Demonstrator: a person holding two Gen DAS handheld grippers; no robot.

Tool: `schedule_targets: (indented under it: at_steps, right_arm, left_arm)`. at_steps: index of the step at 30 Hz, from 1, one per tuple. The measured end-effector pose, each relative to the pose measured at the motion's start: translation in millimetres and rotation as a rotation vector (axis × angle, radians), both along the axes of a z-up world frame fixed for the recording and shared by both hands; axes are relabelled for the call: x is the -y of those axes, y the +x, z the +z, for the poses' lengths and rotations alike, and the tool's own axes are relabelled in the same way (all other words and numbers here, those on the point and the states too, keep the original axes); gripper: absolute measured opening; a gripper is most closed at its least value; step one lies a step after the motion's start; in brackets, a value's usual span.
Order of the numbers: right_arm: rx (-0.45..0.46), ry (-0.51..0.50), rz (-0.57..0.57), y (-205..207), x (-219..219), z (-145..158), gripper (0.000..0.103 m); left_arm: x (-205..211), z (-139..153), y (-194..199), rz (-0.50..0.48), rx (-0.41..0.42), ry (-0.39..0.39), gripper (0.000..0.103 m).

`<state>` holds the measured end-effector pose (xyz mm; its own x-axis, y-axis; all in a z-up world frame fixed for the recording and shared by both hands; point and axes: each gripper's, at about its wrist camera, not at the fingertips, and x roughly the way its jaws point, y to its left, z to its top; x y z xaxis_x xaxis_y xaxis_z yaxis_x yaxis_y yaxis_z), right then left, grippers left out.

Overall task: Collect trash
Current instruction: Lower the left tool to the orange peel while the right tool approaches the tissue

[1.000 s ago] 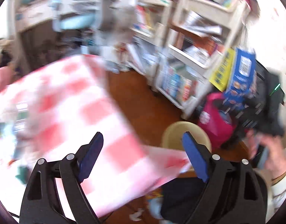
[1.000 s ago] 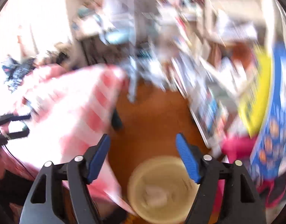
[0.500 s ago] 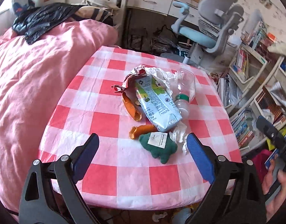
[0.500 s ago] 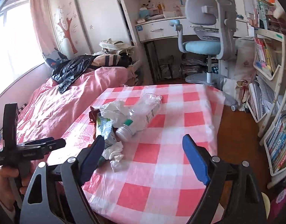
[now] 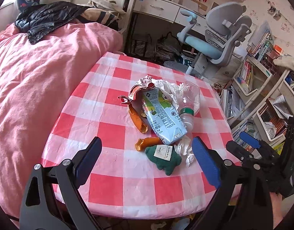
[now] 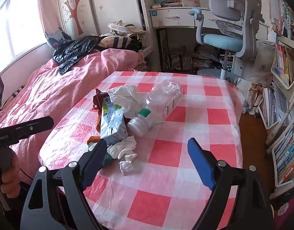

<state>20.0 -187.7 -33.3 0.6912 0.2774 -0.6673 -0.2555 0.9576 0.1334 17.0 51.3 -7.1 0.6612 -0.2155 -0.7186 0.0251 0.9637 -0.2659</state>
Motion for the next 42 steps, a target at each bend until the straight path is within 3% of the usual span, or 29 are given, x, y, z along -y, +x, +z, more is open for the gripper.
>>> schedule_targets:
  at_steps: [12, 17, 21, 24, 28, 39, 42]
  right_arm:
    - [-0.033, -0.032, 0.009, 4, -4, -8, 0.083]
    - [-0.071, -0.027, 0.021, 11, -12, -16, 0.083]
    - [-0.117, -0.024, 0.068, 17, -27, -24, 0.082]
    - [-0.165, -0.024, 0.110, 24, -41, -35, 0.077]
    - [-0.228, -0.008, 0.121, 36, -52, -49, 0.064]
    - [-0.267, -0.029, 0.070, 53, -49, -64, 0.052]
    - [-0.279, -0.043, 0.081, 52, -45, -65, 0.035]
  left_arm:
    - [3, -7, 3, -0.022, -0.022, 0.014, 0.091]
    - [-21, -2, 22, -0.060, -0.053, 0.125, 0.091]
    - [-52, -6, 37, -0.035, -0.089, 0.103, 0.091]
    - [-53, -16, 46, -0.062, -0.120, 0.094, 0.087]
    - [-29, -33, 56, -0.158, -0.156, 0.177, 0.083]
    - [14, -63, 79, -0.284, -0.183, 0.249, 0.074]
    - [28, -69, 79, -0.340, -0.185, 0.277, 0.072]
